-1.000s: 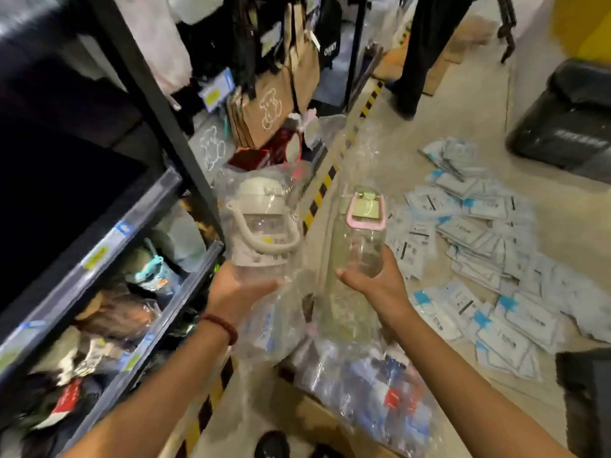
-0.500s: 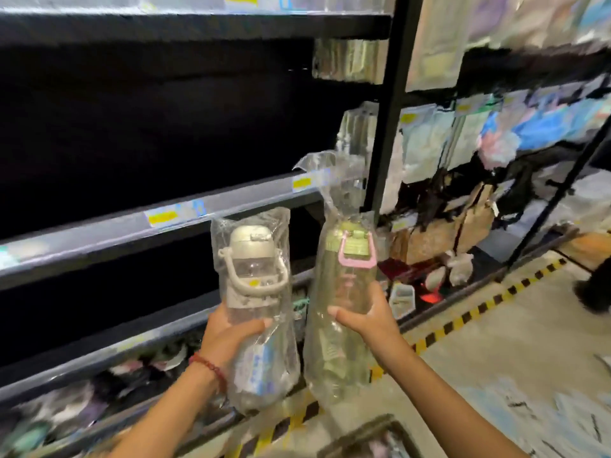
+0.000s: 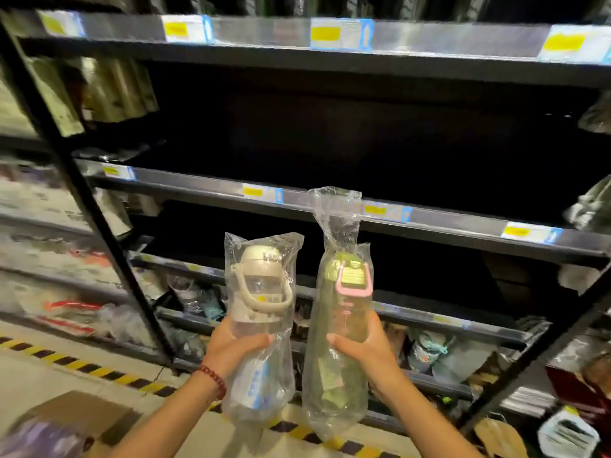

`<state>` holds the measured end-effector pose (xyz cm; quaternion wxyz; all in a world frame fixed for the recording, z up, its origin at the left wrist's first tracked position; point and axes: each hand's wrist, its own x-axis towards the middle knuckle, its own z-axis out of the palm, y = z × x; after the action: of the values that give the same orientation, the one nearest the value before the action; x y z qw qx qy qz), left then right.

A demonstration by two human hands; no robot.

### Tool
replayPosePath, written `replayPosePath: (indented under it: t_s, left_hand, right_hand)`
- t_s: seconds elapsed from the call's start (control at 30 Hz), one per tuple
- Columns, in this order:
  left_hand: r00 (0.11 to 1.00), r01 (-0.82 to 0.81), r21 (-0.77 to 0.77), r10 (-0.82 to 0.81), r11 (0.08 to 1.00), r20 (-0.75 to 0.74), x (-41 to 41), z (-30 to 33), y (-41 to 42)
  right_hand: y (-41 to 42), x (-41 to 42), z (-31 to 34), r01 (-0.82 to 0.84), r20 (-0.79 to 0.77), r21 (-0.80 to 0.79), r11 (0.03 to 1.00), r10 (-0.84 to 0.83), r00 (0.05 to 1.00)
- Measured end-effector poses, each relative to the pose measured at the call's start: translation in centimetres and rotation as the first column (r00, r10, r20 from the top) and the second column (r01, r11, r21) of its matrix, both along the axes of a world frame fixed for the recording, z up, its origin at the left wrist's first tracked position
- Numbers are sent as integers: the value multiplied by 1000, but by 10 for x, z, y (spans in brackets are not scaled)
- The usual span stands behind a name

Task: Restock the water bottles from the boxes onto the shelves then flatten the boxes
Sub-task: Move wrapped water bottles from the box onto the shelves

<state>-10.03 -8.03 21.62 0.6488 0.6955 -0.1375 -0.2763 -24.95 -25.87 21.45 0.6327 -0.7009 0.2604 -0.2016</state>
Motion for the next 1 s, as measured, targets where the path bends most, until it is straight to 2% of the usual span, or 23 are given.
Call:
replayPosePath:
  t_s: [0.2, 0.47, 0.57, 0.73, 0.8, 0.9, 1.0]
  left_hand:
    - [985, -157, 16, 156, 987, 75, 45, -10, 62]
    - [975, -199, 105, 186, 974, 121, 145, -33, 126]
    - [975, -199, 99, 186, 975, 124, 203, -42, 137]
    - [995, -95, 130, 88, 987, 56, 316, -57, 143]
    - [995, -97, 153, 96, 983, 12, 355, -63, 139]
    - [998, -58, 210, 64, 976, -23, 403, -70, 125]
    - [999, -42, 225, 43, 974, 3, 436, -69, 108]
  right_hand:
    - [45, 69, -15, -155, -44, -29, 988, 153, 987]
    - [102, 182, -46, -161, -116, 2, 987, 161, 980]
    - [118, 239, -63, -126, -161, 3, 992, 125, 979]
    - [141, 344, -79, -24, -197, -6, 1000, 22, 980]
    - [144, 379, -83, 24, -208, 5, 1000, -22, 978]
    - [145, 417, -92, 104, -217, 53, 993, -90, 972]
    - [139, 447, -91, 149, -198, 114, 982, -125, 972]
